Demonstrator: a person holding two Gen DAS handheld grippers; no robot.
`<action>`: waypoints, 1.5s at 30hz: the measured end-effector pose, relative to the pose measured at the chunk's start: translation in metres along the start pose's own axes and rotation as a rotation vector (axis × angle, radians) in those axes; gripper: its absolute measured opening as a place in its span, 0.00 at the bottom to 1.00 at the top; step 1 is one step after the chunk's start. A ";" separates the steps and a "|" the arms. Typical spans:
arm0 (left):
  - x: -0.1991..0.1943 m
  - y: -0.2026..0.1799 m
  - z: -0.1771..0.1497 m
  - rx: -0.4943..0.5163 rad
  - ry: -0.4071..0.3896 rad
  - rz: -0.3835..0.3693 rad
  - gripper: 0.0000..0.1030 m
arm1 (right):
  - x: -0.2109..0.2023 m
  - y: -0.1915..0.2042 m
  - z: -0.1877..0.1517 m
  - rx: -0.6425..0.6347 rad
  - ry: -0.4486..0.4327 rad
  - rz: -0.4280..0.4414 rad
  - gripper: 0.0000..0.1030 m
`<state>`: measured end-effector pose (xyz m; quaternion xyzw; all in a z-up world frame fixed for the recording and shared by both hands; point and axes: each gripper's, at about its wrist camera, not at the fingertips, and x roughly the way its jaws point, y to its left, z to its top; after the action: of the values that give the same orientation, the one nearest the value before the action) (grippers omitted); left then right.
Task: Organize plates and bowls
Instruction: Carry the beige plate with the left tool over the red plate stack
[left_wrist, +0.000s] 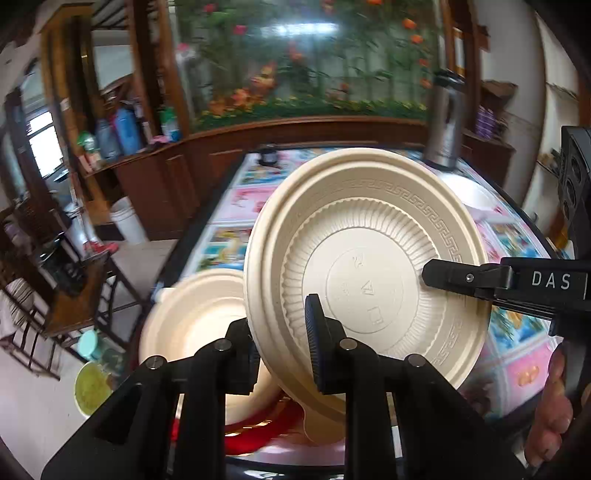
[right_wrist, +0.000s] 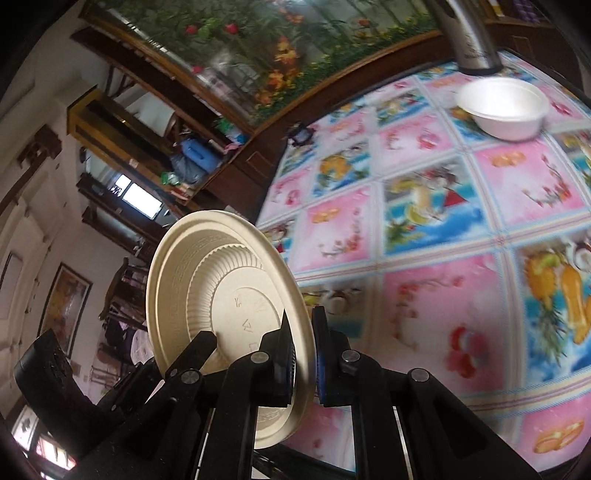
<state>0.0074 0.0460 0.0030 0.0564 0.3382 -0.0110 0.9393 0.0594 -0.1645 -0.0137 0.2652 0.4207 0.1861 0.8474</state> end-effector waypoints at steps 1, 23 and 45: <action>-0.001 0.006 -0.001 -0.013 -0.001 0.009 0.19 | 0.004 0.009 0.001 -0.015 0.004 0.007 0.08; 0.013 0.100 -0.035 -0.210 0.092 0.135 0.20 | 0.100 0.114 -0.018 -0.206 0.136 0.030 0.08; 0.039 0.107 -0.048 -0.235 0.204 0.093 0.22 | 0.135 0.104 -0.034 -0.202 0.230 -0.003 0.08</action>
<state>0.0136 0.1585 -0.0480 -0.0372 0.4276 0.0779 0.8998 0.1004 -0.0001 -0.0509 0.1547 0.4944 0.2552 0.8164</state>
